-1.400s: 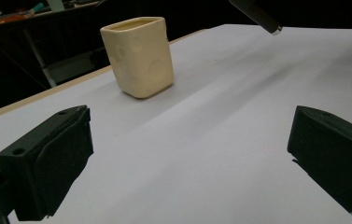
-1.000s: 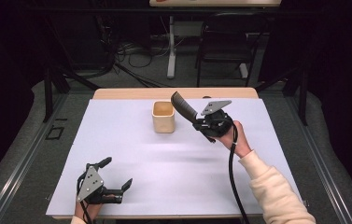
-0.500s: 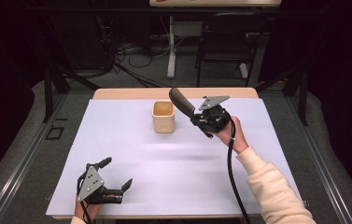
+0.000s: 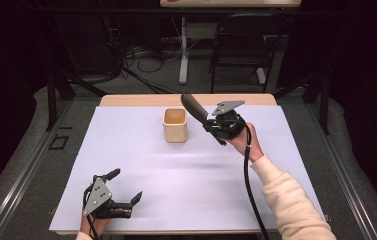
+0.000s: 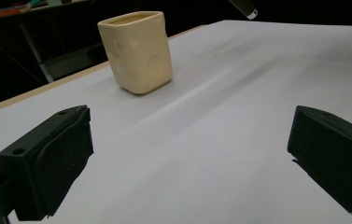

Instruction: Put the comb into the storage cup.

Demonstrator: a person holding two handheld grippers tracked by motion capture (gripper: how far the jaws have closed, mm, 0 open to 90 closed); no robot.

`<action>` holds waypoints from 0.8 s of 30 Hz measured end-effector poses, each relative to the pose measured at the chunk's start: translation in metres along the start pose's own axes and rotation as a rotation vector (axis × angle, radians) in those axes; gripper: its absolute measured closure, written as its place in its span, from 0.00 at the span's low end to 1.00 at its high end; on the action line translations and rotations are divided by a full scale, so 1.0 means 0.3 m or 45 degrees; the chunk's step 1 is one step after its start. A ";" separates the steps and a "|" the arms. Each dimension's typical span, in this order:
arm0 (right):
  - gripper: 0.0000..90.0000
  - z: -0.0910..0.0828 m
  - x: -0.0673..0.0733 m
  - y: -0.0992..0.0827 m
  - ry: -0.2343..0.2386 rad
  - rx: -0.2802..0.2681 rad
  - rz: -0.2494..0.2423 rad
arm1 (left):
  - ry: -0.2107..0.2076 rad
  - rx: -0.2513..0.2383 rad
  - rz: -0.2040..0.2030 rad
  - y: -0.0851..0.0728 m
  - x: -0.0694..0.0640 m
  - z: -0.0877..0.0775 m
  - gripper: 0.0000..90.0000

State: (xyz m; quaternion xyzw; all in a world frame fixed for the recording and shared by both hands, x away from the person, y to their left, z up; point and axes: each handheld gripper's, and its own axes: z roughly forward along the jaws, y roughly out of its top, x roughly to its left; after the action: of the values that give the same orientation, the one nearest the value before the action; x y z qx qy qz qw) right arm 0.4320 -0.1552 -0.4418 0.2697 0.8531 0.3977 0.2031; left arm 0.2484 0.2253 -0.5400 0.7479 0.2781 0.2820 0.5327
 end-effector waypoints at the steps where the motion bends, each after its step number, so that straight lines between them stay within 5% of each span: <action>1: 0.81 0.001 -0.002 0.000 -0.002 -0.004 -0.002 | 0.002 0.002 0.001 0.000 0.000 0.000 0.00; 24: 0.81 0.015 -0.012 0.051 -0.020 -0.044 0.005 | 0.006 -0.007 0.003 0.001 0.000 -0.001 0.00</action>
State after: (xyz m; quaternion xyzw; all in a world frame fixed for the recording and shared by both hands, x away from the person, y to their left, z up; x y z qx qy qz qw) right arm 0.4419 -0.1465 -0.4320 0.2709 0.8440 0.4106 0.2136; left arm 0.2483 0.2254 -0.5398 0.7462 0.2778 0.2850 0.5337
